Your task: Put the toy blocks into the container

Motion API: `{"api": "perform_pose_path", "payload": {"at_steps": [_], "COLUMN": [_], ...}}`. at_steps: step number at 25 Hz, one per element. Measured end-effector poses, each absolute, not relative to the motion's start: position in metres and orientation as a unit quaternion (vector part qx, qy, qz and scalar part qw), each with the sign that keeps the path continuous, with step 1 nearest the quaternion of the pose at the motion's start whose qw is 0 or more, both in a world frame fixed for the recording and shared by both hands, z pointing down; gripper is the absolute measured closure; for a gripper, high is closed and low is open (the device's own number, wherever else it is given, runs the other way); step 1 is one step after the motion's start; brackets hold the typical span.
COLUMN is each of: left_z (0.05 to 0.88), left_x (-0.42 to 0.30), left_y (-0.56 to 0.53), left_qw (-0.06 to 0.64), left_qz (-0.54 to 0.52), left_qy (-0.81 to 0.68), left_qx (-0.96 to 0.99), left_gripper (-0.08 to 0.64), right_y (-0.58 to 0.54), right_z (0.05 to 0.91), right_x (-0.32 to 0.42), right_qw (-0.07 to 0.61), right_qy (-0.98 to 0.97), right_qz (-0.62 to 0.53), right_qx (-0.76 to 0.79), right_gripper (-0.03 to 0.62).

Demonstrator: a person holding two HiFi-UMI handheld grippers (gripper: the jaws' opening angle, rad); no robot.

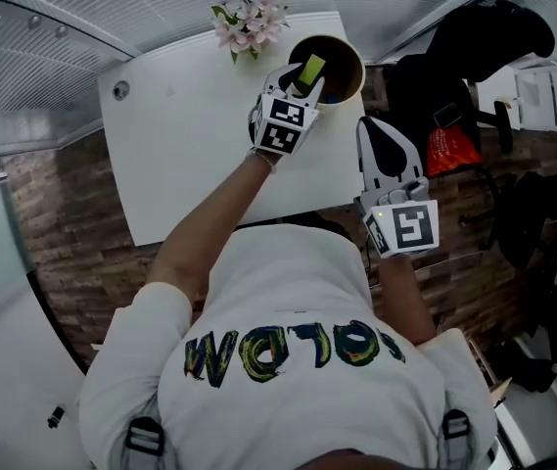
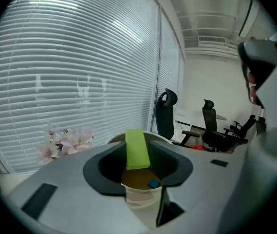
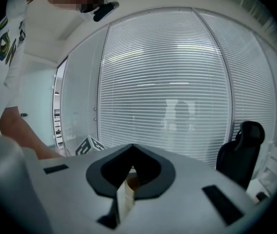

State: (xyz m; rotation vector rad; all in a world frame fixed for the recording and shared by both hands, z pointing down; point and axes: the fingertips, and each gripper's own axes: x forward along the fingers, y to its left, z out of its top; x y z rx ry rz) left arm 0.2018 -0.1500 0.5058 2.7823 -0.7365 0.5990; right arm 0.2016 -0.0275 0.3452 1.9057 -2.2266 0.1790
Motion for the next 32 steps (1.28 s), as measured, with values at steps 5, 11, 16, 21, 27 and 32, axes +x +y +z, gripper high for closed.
{"api": "perform_pose_path", "payload": {"at_steps": [5,11,16,21,27,32], "left_z": [0.509,0.485,0.457,0.420,0.376,0.345], "left_x": [0.203,0.184,0.145,0.096,0.036,-0.013], "left_y": [-0.152,-0.148,-0.141,-0.135,-0.122,-0.113], "left_qw": [0.094,0.098,0.113,0.124,0.121,0.116], "left_qz": [0.205,0.182,0.155,0.112,0.067,0.041], "left_qy": [-0.251,-0.261,-0.284,-0.323,-0.361,-0.394], "left_qx": [0.941,0.943,0.939,0.931,0.922,0.911], "left_gripper": [0.379,0.384,0.406,0.439,0.461,0.501], "right_y": [-0.026,-0.031,-0.042,-0.052,-0.061,-0.063], "right_z": [0.349,0.348,0.343,0.333,0.315,0.299], "right_x": [0.203,0.198,0.185,0.164,0.136,0.117], "right_qw": [0.104,0.103,0.102,0.096,0.092,0.091], "right_qy": [-0.753,-0.760,-0.775,-0.793,-0.814,-0.827], "right_qz": [0.065,0.063,0.057,0.049,0.039,0.033], "right_qx": [0.646,0.638,0.622,0.600,0.572,0.554], "right_gripper": [0.584,0.584,0.584,0.584,0.584,0.583]}}
